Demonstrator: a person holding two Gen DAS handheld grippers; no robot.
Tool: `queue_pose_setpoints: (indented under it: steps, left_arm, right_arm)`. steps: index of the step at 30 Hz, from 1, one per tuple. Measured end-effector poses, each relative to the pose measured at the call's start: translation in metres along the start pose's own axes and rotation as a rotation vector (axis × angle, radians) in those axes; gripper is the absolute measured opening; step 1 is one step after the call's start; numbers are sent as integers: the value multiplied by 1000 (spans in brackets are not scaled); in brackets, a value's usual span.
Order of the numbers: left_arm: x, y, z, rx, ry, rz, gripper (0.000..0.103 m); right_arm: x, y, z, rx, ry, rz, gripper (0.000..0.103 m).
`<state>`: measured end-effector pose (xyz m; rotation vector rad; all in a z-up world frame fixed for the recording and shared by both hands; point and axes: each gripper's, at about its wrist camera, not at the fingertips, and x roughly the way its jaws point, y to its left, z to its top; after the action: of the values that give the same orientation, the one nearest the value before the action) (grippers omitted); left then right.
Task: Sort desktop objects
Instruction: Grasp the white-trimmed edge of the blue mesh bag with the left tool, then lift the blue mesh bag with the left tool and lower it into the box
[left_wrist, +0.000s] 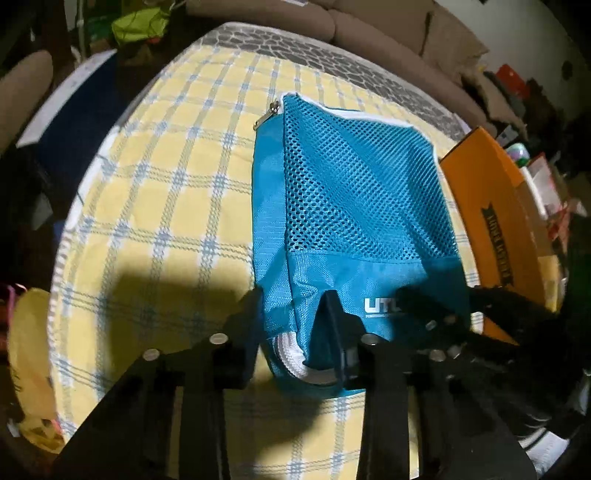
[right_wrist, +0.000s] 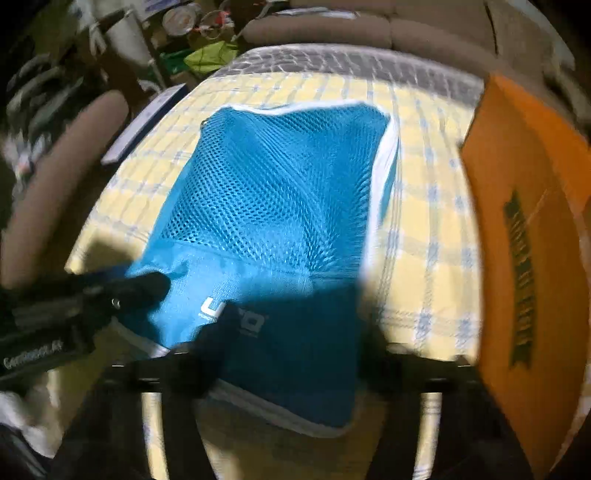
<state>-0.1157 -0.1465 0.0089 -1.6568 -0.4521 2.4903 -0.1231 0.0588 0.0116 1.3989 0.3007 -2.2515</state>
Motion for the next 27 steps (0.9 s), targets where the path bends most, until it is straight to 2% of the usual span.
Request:
queue_pose_setpoints:
  steps: [1, 4, 6, 10, 17, 23, 27]
  left_arm:
    - [-2, -1, 0, 4, -11, 3, 24]
    - [-10, -6, 0, 18, -41, 2, 17]
    - [-18, -10, 2, 20, -64, -11, 15]
    - [-43, -16, 8, 6, -138, -57, 14]
    - [-74, -25, 16, -33, -224, -142, 14]
    - [-105, -42, 21, -43, -326, -265, 14]
    - [-116, -64, 22, -36, -367, -359, 14]
  right_arm:
    - [-2, 0, 0, -5, -10, -11, 30]
    - [-8, -8, 1, 29, -37, 13, 18]
    - [-12, -13, 2, 47, -50, 29, 16]
    - [-27, -10, 7, 47, -90, 40, 14]
    - [-68, -7, 11, 26, -193, 43, 13]
    - [-106, -18, 8, 14, -295, 27, 13]
    - [-131, -35, 5, 30, -357, 13, 13]
